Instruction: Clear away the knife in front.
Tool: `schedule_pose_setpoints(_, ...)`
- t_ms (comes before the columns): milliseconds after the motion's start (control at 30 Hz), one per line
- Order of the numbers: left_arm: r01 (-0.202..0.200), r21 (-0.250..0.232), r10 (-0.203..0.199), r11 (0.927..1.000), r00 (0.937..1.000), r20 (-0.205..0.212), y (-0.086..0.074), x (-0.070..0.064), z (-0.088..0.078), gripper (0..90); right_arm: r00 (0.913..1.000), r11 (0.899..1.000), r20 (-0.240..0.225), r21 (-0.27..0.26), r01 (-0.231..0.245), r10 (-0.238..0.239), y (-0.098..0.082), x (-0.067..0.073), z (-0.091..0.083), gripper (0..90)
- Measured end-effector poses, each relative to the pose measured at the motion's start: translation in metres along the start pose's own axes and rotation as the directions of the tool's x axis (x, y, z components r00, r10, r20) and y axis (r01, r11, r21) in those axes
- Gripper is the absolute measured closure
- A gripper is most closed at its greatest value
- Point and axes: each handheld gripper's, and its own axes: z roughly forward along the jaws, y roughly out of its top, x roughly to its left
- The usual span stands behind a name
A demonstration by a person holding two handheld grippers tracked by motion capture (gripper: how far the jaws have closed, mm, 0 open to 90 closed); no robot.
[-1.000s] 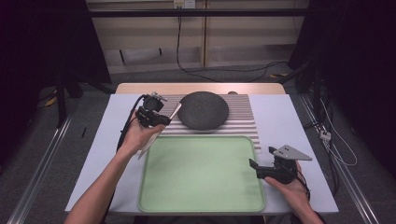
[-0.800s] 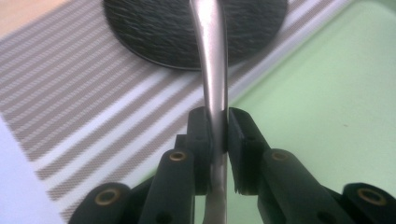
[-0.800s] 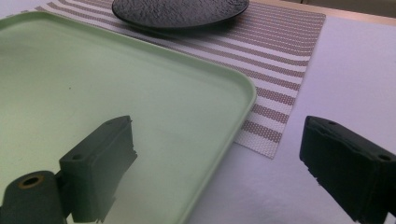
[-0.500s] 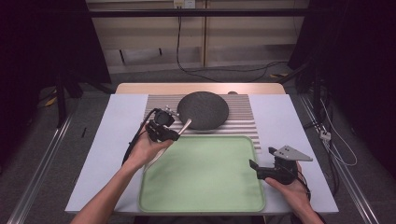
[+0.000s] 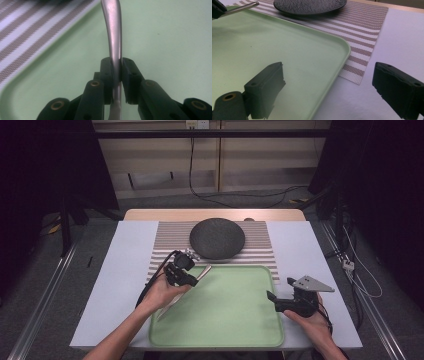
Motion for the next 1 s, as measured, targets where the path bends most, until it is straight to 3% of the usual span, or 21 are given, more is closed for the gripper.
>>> schedule_pose_setpoints(167,-0.004,0.026,0.005,0.9996,1.0000,-0.008,-0.005,-0.005,0.006,79.9,1.0000,1.000,0.000,0.001,-0.002,0.002,0.000,0.000,0.000,10.5)
schedule_pose_setpoints(267,0.006,0.036,-0.007,0.9993,1.0000,0.005,-0.008,-0.002,0.009,79.9,1.0000,1.000,0.002,0.002,-0.006,0.006,0.000,0.000,0.000,10.5)
schedule_pose_setpoints(567,0.004,0.063,-0.004,0.9980,1.0000,-0.007,-0.014,0.000,0.020,79.9,1.0000,1.000,0.004,0.001,-0.003,0.003,0.000,0.000,-0.001,10.5)
schedule_pose_setpoints(867,0.018,0.046,-0.017,0.9988,0.9993,-0.032,-0.019,-0.003,0.020,79.7,1.0000,1.000,0.005,0.000,0.003,-0.003,0.000,0.001,-0.001,10.5)
schedule_pose_setpoints(1000,0.026,0.038,-0.026,0.9989,0.9994,-0.023,-0.025,-0.004,0.018,79.5,1.0000,1.000,0.007,0.002,0.007,-0.007,0.000,0.002,-0.001,10.5)
